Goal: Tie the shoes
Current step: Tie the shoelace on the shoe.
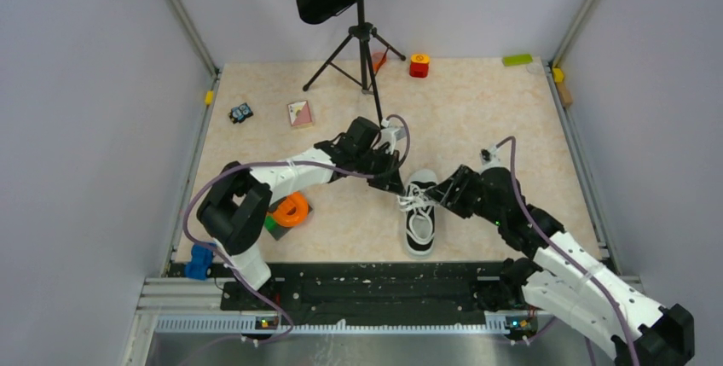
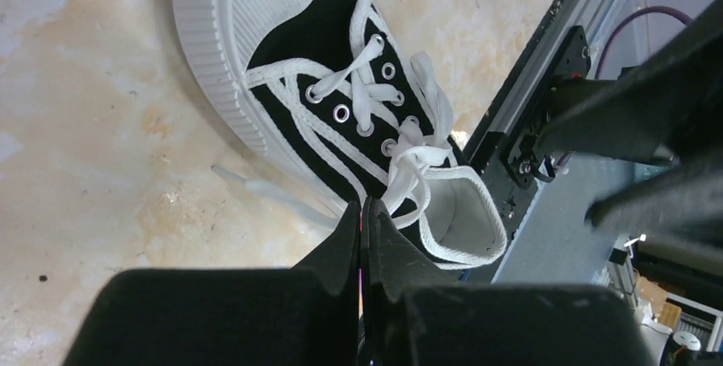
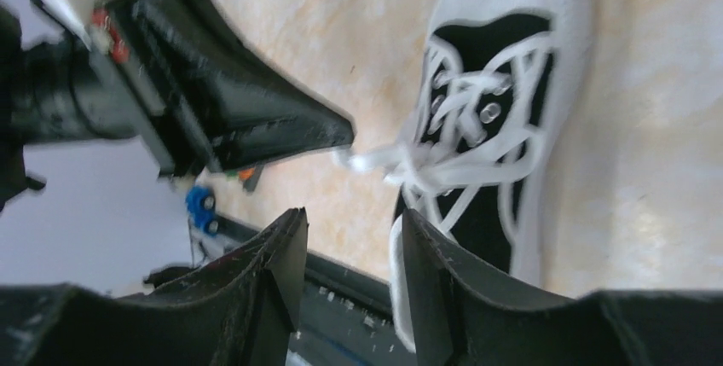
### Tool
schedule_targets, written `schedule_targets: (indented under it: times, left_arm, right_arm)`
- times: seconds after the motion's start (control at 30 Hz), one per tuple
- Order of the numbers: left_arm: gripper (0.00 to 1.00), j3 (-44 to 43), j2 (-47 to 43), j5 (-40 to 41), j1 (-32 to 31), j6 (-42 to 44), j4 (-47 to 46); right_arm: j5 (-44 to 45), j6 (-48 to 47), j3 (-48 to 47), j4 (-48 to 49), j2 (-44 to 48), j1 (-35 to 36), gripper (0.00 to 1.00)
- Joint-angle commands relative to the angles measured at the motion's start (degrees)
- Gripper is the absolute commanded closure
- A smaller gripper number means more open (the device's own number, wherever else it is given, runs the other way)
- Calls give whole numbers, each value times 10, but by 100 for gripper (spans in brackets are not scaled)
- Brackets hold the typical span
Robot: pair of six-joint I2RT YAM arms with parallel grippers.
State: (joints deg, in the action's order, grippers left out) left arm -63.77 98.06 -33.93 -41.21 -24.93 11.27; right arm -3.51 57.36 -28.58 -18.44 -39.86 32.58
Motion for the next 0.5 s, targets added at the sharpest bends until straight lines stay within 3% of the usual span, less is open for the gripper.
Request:
schedule_targets:
  times: [0.0, 0.13, 0.47]
  left_arm:
    - [100, -34, 17, -44, 3, 30, 17]
    - [100, -49, 27, -56, 6, 41, 42]
    - [100, -43, 26, -66, 10, 43, 45]
  right_arm:
    - [65, 78, 5, 48, -9, 96, 54]
    - [99, 133, 30, 111, -49, 145, 55]
    - [130, 203, 77, 163, -89, 147, 55]
